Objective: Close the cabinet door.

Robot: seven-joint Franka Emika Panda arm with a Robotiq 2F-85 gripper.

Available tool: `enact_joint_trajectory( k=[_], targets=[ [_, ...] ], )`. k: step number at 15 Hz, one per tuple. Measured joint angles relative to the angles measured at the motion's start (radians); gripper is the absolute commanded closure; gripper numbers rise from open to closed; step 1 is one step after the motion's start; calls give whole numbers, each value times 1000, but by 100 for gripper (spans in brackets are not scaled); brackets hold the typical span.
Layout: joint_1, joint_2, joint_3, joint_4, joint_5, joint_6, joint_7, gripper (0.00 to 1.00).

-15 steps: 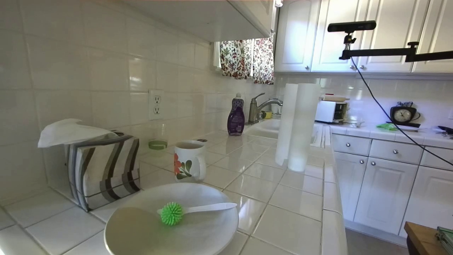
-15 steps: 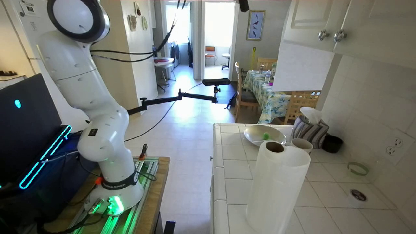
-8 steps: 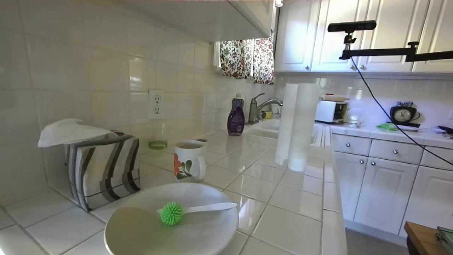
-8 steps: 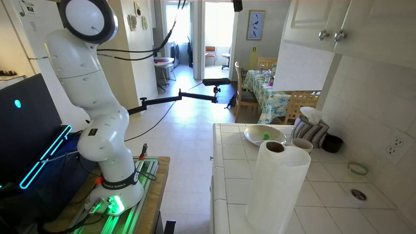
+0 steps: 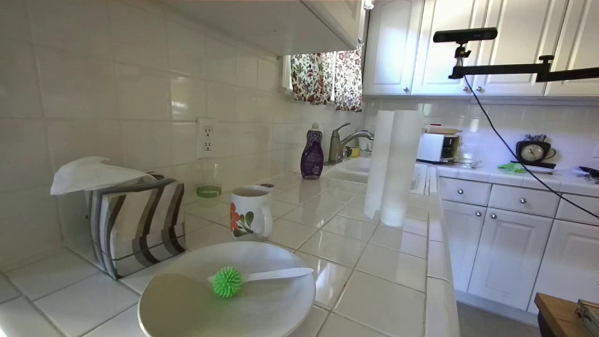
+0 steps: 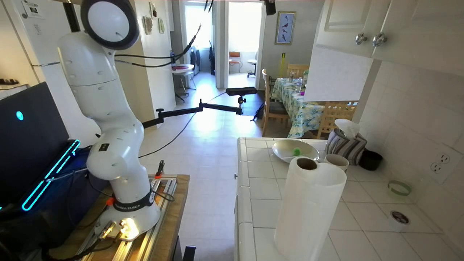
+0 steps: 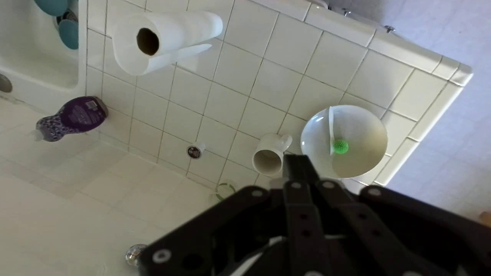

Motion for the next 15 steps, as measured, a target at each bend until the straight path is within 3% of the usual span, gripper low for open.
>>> enact_joint_trajectory(
  k=[4,5,15],
  targets=[
    [6,21,4,36,40,-12,49,75],
    [6,27,4,46,52,-19,53,100],
    [6,49,4,75,74,-41,54,100]
  ],
)
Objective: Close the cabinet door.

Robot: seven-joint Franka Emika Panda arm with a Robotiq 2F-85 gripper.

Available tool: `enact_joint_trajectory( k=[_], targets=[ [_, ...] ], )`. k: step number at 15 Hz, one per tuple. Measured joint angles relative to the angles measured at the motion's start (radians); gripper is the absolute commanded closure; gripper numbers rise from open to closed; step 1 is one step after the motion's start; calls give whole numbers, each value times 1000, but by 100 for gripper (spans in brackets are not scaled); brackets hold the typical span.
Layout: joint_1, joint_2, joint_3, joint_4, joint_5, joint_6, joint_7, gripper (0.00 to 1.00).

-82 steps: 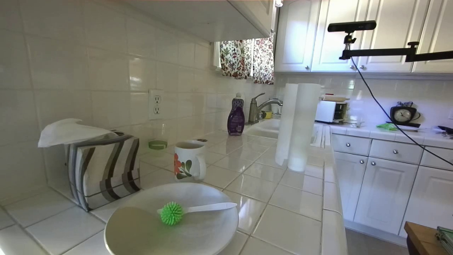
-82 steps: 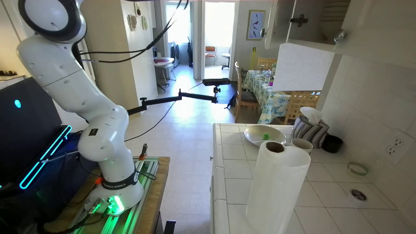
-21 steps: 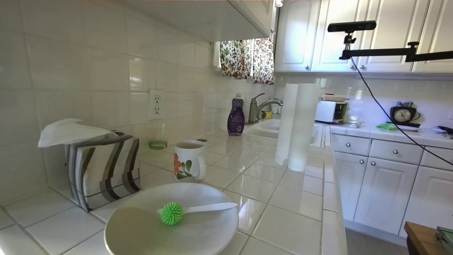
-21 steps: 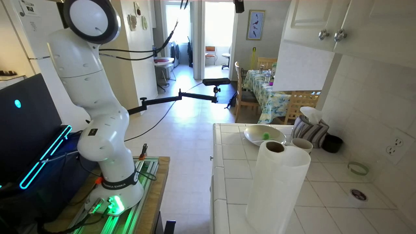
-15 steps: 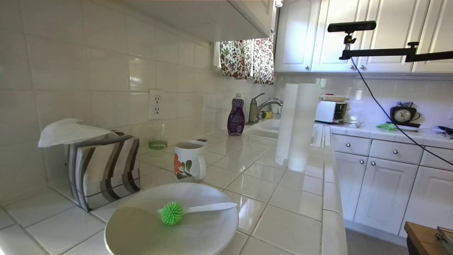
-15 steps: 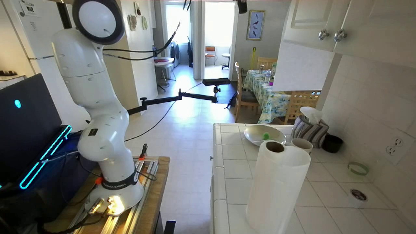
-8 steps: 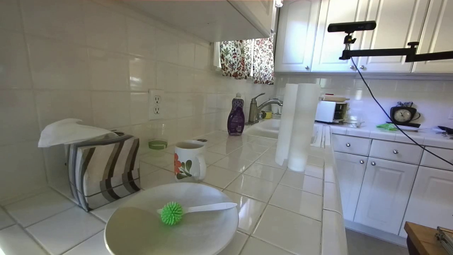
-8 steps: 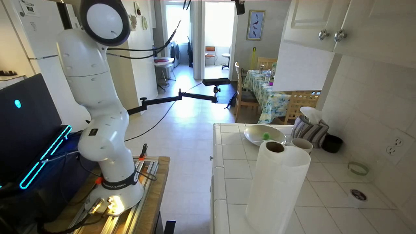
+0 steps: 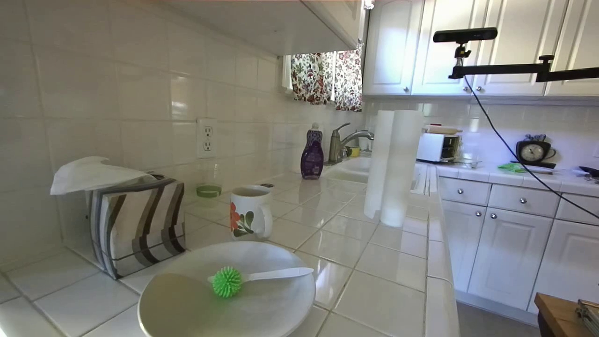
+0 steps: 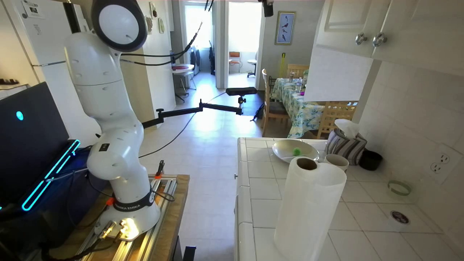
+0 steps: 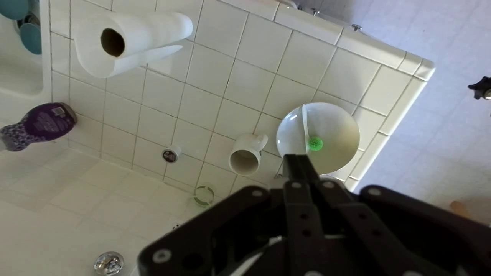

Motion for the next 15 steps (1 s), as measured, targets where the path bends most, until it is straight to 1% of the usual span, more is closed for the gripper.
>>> enact_joint_trajectory(
  k=[8,9,13,15],
  targets=[
    [0,2,0,5,0,-1,0,100],
    [0,2,0,5,0,-1,0,75],
    [2,0,5,1,-5,-1,4,75],
    [12,-11,20,-16,-5,0,33,75]
  ],
)
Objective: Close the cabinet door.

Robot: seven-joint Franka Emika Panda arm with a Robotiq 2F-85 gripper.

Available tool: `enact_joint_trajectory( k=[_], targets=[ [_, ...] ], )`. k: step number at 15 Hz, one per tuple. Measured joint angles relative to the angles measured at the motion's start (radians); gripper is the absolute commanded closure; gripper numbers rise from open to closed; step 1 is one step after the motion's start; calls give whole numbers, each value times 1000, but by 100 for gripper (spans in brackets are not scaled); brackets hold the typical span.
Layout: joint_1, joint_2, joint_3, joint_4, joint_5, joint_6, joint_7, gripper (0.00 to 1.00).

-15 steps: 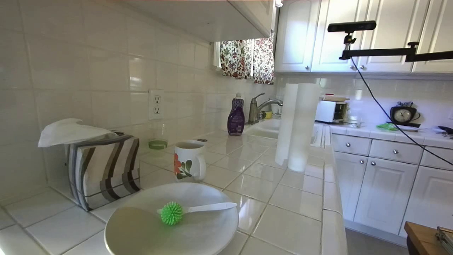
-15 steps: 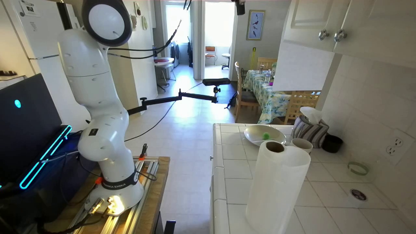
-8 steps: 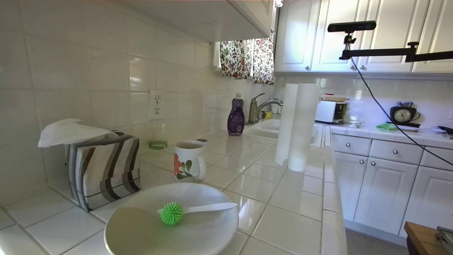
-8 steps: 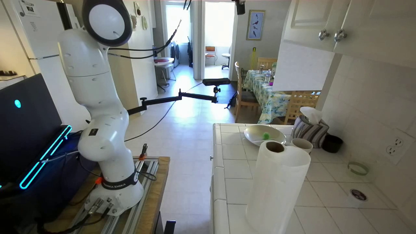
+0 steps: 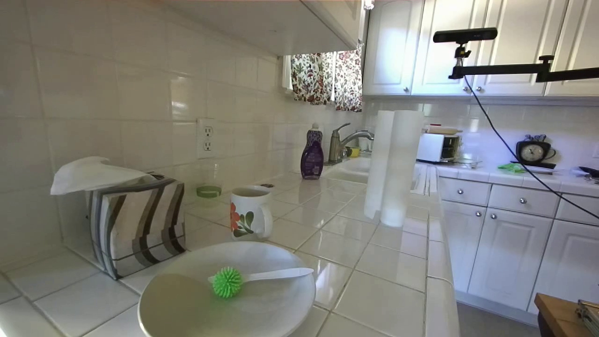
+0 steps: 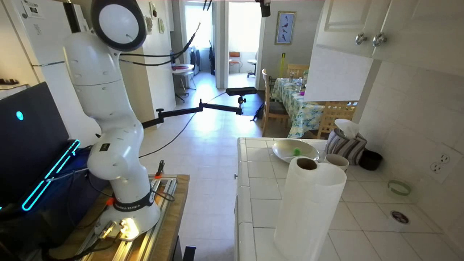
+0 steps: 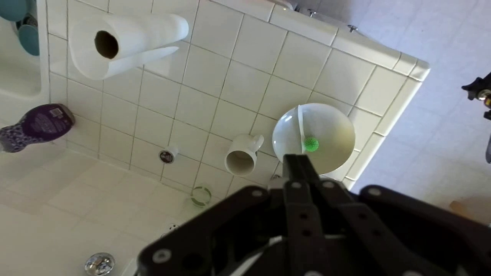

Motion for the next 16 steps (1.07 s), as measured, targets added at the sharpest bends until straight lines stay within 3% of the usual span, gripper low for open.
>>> enact_joint_trajectory(
  k=[1,2,3,5,6,7,16],
  targets=[
    [7,-10,11,-14,-1,0,26,75],
    [15,-24,24,-30,-3,0,59,100],
    [23,-39,37,-50,-3,0,98,75],
    [36,-73,60,-93,-3,-1,171,75],
    [41,-89,71,-115,-3,-1,206,100],
    [44,-103,81,-135,-3,-1,235,75],
    [45,-149,113,-226,-3,-1,415,75]
  ],
)
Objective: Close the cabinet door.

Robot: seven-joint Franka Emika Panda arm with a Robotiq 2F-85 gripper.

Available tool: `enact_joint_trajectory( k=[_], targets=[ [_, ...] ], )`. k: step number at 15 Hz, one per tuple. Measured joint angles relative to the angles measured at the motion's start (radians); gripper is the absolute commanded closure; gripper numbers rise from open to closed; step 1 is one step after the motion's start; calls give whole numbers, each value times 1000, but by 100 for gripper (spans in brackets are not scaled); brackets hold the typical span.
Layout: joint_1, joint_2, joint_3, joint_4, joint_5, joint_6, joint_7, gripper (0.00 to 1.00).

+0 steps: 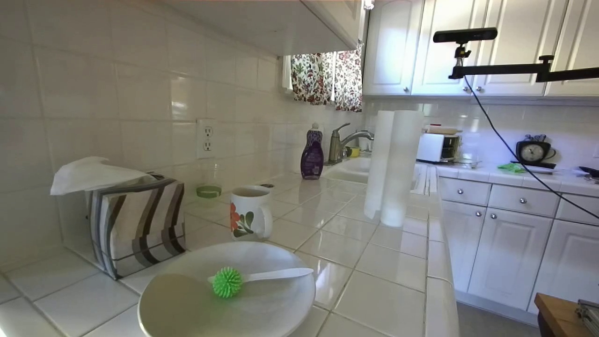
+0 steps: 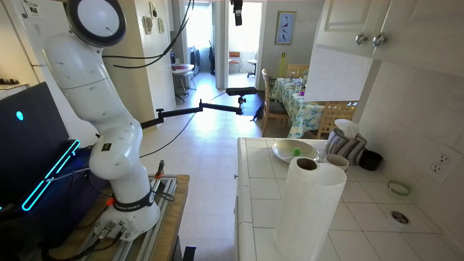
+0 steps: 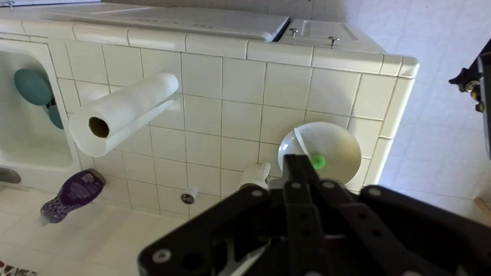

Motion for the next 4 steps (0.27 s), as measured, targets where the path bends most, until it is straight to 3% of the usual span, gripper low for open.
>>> enact_joint_trajectory(
  k=[1,2,4],
  targets=[
    [0,0,0,-3,0,0,2,75],
    [-1,0,0,-6,-2,0,5,100],
    [-1,2,0,-8,-2,0,5,100]
  ],
)
